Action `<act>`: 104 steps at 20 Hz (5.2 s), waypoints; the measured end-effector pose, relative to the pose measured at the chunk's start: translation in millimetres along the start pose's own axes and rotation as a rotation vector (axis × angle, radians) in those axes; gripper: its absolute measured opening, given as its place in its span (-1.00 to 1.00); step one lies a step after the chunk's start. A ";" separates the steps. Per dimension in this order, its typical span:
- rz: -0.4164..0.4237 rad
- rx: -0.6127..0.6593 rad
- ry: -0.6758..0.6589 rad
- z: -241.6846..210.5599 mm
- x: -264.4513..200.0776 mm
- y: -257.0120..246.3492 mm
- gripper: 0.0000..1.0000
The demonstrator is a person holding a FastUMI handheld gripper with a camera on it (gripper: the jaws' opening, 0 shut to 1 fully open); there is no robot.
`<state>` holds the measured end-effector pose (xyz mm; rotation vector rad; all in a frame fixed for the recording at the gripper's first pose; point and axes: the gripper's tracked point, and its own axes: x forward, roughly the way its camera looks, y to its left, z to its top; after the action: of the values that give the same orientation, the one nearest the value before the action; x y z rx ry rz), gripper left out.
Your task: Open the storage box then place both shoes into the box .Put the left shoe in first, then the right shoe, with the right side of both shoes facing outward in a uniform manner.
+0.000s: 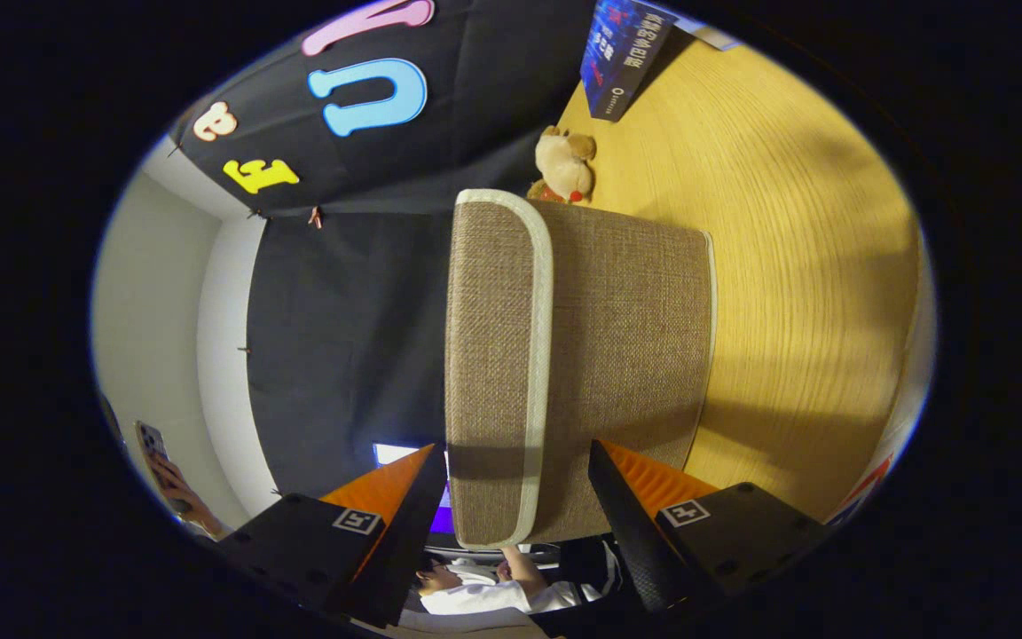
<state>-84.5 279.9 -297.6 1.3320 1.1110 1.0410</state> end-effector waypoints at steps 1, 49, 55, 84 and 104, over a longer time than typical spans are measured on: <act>0.019 0.024 0.002 -0.3 -0.4 0.0 0.95; 0.046 -0.381 -0.148 -7.8 232.1 252.8 -0.79; -0.038 -0.451 -0.164 -10.4 242.9 241.7 0.56; -0.745 -0.524 -0.489 53.8 -106.0 89.8 0.96; -1.153 -0.244 -0.190 18.8 -171.5 -140.9 0.34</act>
<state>-105.9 108.4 -438.1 0.4036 1.2756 0.1643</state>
